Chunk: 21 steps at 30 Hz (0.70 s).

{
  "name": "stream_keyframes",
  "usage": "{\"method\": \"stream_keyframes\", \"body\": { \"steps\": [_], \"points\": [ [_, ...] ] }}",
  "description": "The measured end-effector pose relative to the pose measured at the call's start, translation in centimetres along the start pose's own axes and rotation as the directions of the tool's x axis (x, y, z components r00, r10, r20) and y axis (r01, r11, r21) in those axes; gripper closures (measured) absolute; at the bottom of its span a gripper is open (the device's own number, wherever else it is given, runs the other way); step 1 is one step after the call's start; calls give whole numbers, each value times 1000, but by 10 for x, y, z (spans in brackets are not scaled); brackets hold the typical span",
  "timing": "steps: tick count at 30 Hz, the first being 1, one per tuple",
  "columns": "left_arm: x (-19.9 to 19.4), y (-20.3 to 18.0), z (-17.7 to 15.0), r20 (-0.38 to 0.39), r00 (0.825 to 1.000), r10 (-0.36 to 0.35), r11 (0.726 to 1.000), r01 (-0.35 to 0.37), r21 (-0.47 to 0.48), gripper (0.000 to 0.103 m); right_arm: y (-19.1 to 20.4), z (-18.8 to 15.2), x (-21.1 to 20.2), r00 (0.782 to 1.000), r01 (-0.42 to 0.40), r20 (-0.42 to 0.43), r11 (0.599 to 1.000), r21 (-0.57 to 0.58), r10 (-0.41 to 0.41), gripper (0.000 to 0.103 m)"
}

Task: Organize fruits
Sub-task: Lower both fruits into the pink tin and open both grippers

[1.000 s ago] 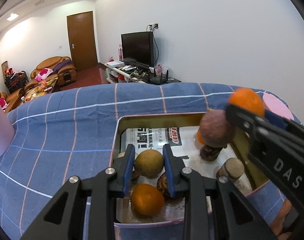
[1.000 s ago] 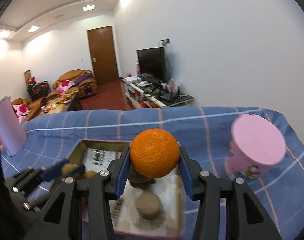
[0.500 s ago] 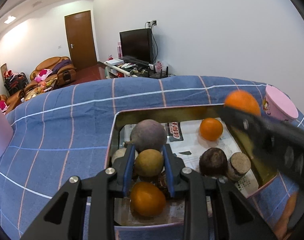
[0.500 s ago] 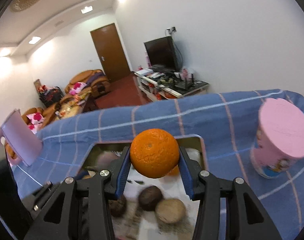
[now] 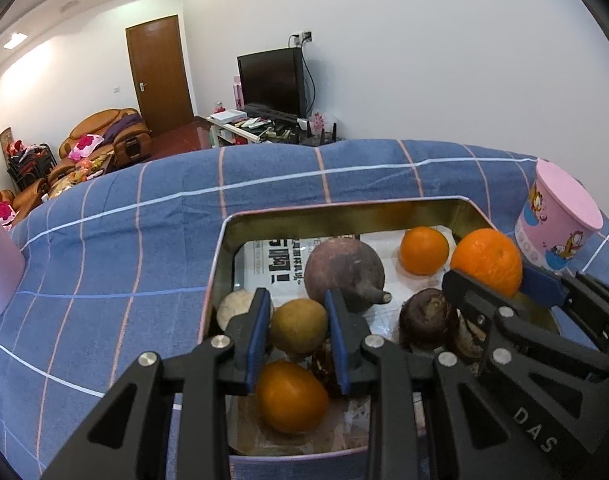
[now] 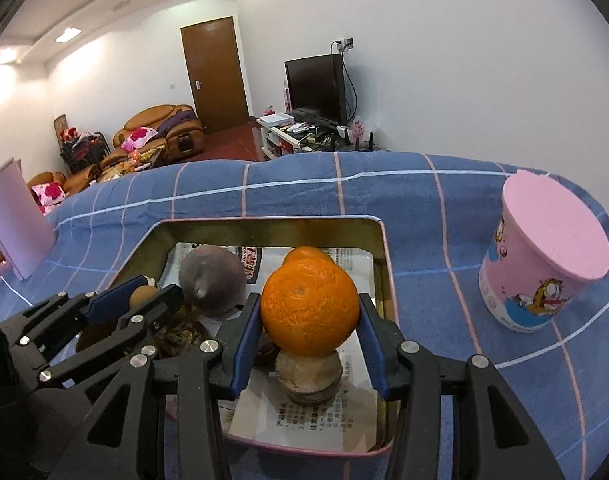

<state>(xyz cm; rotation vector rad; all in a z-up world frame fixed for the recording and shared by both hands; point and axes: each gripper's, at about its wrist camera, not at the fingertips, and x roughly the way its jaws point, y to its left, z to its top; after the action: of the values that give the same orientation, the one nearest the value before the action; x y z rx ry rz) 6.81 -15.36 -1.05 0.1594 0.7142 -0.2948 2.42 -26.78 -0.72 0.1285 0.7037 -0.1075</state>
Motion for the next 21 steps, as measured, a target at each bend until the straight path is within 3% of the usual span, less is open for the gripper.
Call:
{"method": "stream_keyframes", "body": {
  "steps": [7, 9, 11, 14, 21],
  "points": [
    [1, -1, 0, 0, 1000, 0, 1000, 0, 0, 73, -11, -5, -20, 998, -52, 47, 999, 17, 51, 52],
    [1, -1, 0, 0, 1000, 0, 1000, 0, 2, 73, -11, -8, -30, 996, -47, 71, 999, 12, 46, 41],
    [1, -1, 0, 2, 1000, -1, 1000, 1, 4, 73, -14, -12, -41, 995, -19, 100, 1000, 17, 17, 33],
    [2, -4, 2, 4, 1000, -5, 1000, 5, 12, 73, -23, -17, -55, 990, 0, 140, 998, 60, -9, 33],
    [5, -24, 7, 11, 1000, -13, 997, 12, 73, 73, -40, -18, -74, 962, 128, 219, 978, 162, -163, 33]
  ]
}}
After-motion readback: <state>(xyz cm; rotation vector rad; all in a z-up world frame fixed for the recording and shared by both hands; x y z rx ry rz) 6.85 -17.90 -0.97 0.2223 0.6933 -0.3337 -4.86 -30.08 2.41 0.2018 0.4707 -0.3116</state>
